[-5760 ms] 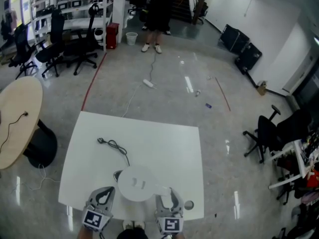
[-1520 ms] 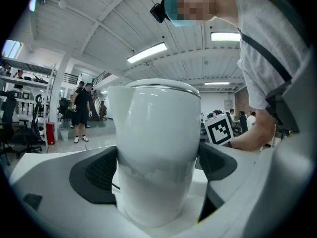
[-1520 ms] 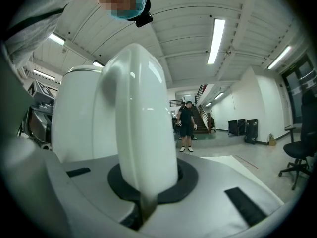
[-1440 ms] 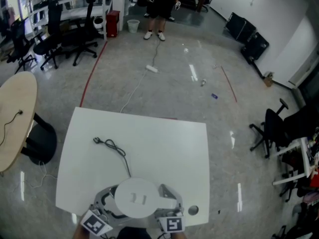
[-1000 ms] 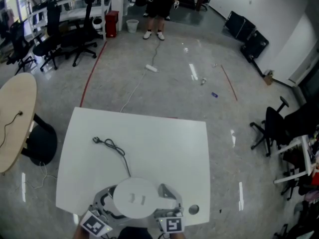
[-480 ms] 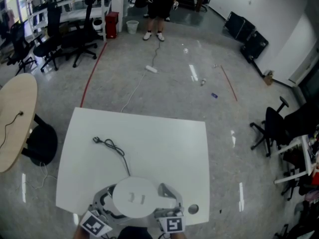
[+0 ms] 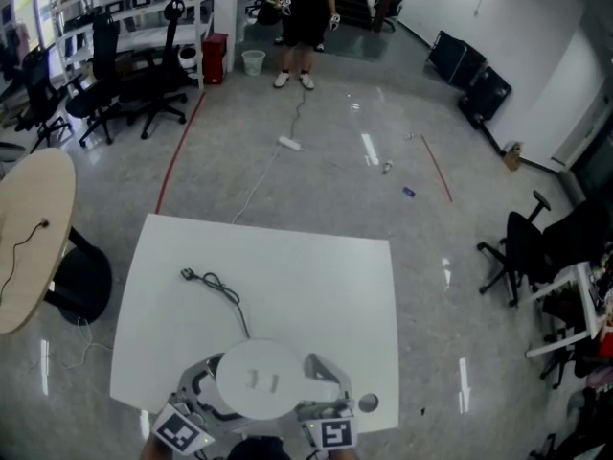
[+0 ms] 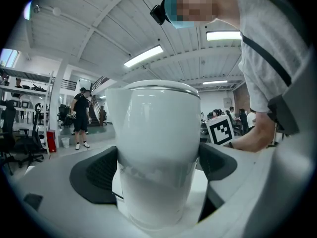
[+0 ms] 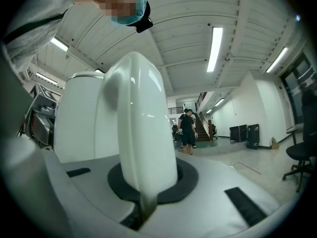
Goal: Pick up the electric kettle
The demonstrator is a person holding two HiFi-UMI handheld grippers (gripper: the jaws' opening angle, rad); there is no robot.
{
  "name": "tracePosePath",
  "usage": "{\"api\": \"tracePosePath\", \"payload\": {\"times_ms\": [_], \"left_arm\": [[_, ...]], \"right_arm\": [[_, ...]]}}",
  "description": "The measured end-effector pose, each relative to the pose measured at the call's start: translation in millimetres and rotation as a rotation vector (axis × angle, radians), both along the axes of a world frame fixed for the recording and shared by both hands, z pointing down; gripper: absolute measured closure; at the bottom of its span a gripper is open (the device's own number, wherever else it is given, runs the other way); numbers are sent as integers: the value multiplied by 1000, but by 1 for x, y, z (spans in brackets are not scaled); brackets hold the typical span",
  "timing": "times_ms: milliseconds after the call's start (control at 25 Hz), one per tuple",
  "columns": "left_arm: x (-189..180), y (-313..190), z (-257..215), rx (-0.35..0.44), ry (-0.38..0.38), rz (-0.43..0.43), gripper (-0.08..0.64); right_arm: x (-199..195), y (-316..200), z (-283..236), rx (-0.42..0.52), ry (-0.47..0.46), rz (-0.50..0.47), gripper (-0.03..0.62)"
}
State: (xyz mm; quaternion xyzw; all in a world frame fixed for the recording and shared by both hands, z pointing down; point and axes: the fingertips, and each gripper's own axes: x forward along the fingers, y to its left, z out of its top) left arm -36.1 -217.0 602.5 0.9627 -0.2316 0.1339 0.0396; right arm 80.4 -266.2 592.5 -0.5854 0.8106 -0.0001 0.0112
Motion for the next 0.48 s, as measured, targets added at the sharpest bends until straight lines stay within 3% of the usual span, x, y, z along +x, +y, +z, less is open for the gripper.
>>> {"api": "tracePosePath", "payload": {"times_ms": [480], "left_arm": [[5, 2, -30, 39, 2, 10, 49]], "right_arm": [[4, 5, -24, 12, -16, -1, 591]]}}
